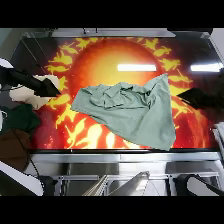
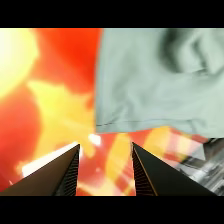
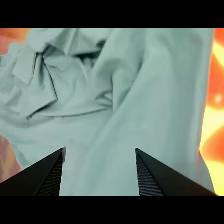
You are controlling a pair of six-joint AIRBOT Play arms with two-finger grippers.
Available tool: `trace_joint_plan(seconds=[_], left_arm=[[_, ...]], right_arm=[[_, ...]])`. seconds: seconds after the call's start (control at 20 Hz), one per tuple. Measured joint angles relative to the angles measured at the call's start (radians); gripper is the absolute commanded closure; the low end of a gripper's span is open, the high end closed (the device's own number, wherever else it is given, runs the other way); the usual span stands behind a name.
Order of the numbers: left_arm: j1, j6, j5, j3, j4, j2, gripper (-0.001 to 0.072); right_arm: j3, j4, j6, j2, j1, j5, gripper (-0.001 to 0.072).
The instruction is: Fold the shirts.
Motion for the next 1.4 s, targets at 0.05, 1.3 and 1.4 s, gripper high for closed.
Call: trace_joint_plan(seconds=[0.05,1.3,1.4], left_arm=[[-0.007,0.000,0.017,-0.010,0.021,-0.018,0.0363],[-0.224,0.099,-0.117,0.172,0.074,-0.217,0.0678],[-0.224,0.103,-0.123,0.172,0.068,-0.217,0.0678]], right_arm=[[-0.039,-0.003,0.006,0.015,-0.015,0.002,0.0207],[-0.150,-0.388,0.207,-0.078,-0.059,0.019,0.0214],[-0.150,-0.405,0.199,-0.122,-0.059,0.017,0.0214]])
